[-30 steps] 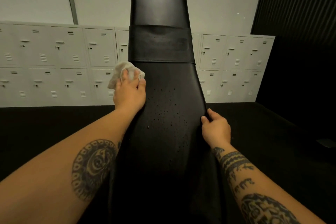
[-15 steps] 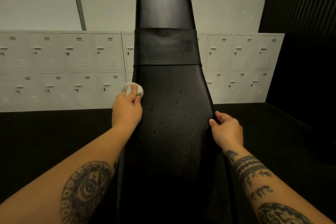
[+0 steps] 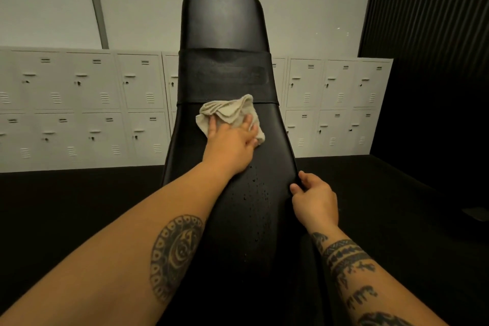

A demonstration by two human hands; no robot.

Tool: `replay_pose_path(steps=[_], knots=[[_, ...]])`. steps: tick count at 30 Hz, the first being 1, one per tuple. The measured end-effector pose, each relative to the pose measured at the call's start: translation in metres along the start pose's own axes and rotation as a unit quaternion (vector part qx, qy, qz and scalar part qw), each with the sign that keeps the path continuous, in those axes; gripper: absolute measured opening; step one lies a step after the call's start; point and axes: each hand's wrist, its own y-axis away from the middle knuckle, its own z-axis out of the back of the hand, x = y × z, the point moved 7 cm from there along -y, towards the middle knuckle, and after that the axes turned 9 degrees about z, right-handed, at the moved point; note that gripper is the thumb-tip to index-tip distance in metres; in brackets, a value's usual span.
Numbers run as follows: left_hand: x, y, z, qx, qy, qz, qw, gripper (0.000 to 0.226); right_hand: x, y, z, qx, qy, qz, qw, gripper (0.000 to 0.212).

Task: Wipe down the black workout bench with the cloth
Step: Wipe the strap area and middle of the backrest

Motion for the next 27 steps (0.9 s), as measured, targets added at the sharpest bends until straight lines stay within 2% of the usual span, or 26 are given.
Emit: replay_pose_path(steps=[4, 7, 13, 16, 19, 22, 27], knots=[[-0.003, -0.008, -0.003, 0.058, -0.016, -0.063, 0.996, 0.047, 0.001, 0.003, 0.001, -0.006, 0.013, -0.006, 1.000, 0.047], [0.010, -0.014, 0.003, 0.041, -0.016, -0.070, 0.997, 0.043, 0.004, 0.004, 0.001, 0.006, 0.023, 0.002, 1.000, 0.046], [0.088, -0.020, 0.021, -0.042, 0.026, 0.060, 0.997, 0.042, 0.003, 0.005, 0.005, 0.022, 0.013, 0.002, 1.000, 0.047], [0.111, -0.002, 0.028, -0.078, 0.114, 0.140, 0.980, 0.039, 0.001, 0.003, 0.006, 0.022, 0.015, -0.001, 1.000, 0.047], [0.107, 0.021, 0.034, -0.127, 0.093, 0.182, 0.971, 0.032, 0.000, 0.002, 0.007, 0.027, 0.024, -0.001, 0.999, 0.049], [0.104, 0.023, 0.033, -0.154, 0.154, 0.268, 0.939, 0.028, -0.001, -0.001, 0.007, 0.030, 0.029, -0.005, 0.999, 0.049], [0.045, -0.016, 0.008, -0.099, 0.156, 0.235, 0.954, 0.032, -0.001, -0.003, 0.004, 0.030, 0.047, 0.006, 0.998, 0.047]])
